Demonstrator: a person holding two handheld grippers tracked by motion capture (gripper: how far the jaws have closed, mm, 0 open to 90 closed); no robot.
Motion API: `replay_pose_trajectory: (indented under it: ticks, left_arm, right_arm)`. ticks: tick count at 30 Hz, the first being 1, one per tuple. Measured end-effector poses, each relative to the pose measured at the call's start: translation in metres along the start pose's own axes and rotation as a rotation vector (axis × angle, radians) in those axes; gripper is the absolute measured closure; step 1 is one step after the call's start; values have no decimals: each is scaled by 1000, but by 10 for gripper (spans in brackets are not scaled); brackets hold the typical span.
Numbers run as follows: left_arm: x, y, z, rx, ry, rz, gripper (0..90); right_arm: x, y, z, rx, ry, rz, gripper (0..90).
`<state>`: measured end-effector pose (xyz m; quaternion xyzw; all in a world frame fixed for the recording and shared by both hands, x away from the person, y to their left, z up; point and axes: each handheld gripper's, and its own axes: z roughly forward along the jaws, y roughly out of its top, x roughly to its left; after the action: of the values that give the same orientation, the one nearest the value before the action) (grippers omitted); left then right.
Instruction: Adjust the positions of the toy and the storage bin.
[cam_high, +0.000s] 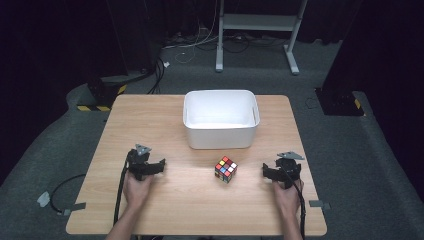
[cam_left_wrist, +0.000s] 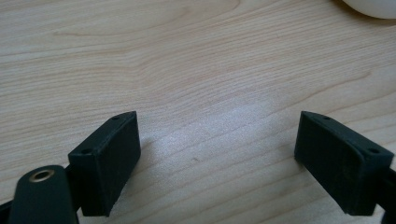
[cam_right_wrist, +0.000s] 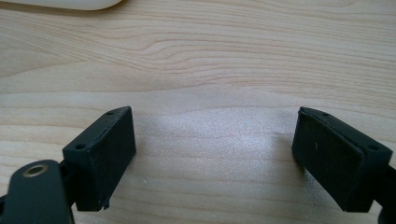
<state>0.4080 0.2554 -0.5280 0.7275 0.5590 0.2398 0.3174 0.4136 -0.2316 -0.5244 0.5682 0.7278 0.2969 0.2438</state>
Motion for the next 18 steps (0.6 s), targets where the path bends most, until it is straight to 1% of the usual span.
replay_pose_trajectory:
  ticks: [9, 10, 12, 18]
  left_arm:
    - [0, 0, 0, 0, 0, 0, 145]
    - [0, 0, 0, 0, 0, 0, 145]
    - [0, 0, 0, 0, 0, 0, 146]
    - [0, 0, 0, 0, 0, 0, 146]
  right_arm:
    - [0, 0, 0, 0, 0, 0, 132]
    - [1, -1, -1, 2, -8, 11, 132]
    - [1, -2, -2, 2, -12, 14, 132]
    - [0, -3, -3, 2, -4, 9, 133]
